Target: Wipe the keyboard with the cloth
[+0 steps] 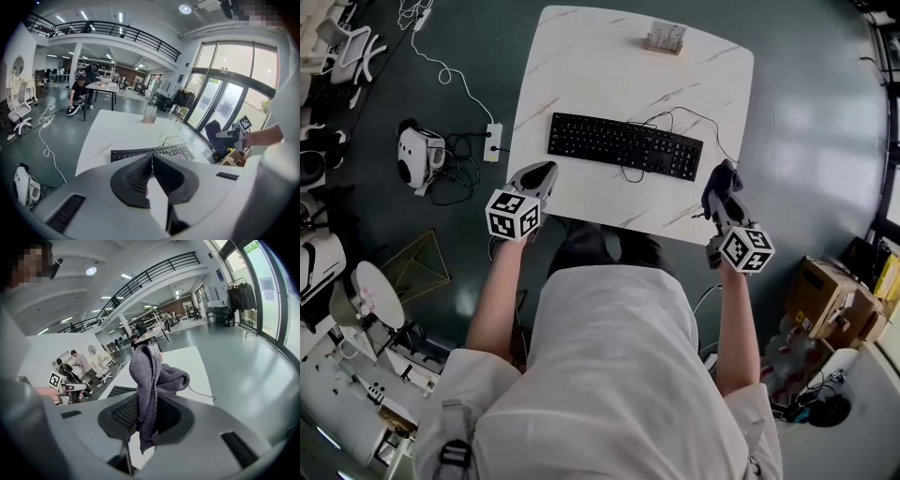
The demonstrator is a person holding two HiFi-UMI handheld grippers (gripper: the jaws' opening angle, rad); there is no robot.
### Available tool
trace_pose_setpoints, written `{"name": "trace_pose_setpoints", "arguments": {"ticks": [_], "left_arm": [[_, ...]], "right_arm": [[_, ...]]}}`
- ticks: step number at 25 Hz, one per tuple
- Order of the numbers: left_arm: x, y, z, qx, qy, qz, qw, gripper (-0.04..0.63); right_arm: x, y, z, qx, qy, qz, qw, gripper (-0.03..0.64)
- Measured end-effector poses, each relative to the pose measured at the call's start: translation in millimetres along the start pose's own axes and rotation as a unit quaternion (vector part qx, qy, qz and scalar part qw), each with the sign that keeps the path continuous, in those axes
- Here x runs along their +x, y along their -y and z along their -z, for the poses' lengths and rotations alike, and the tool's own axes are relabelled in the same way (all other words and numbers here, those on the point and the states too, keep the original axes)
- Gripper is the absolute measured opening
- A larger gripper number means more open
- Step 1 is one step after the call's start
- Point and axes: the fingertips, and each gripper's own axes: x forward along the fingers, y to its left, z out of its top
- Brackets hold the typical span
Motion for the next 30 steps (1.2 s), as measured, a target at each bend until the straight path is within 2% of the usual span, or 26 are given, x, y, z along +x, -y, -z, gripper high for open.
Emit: {"name": "trace_pose_setpoints", "arguments": {"ticks": [11, 19, 25, 30], "left_arm": [[43.7, -63.5, 47.5, -0.034, -0.072, 0.014, 0.9967, 0.018], [62.3, -95.7, 74.8, -0.057, -0.111, 0.024, 0.9919, 0.021], [73.9, -112.0, 89.7, -0.068, -0.137, 0.034, 0.9876, 0.061], [84.5, -118.1, 92.9, -0.071, -0.153, 0.055, 0.9842, 0.1]], "right_arm": [[35.7, 32.0, 56.7, 0.022, -0.08, 0.047, 0.995, 0.091], [64.9, 47.7, 80.6, 0.028, -0.124, 0.069, 0.989, 0.091], [87.1, 53.7, 91.1, 0.021, -0.15, 0.094, 0.984, 0.091], [97.6, 68.2, 93.7, -0.008, -0.171, 0.142, 0.975, 0.091]]}}
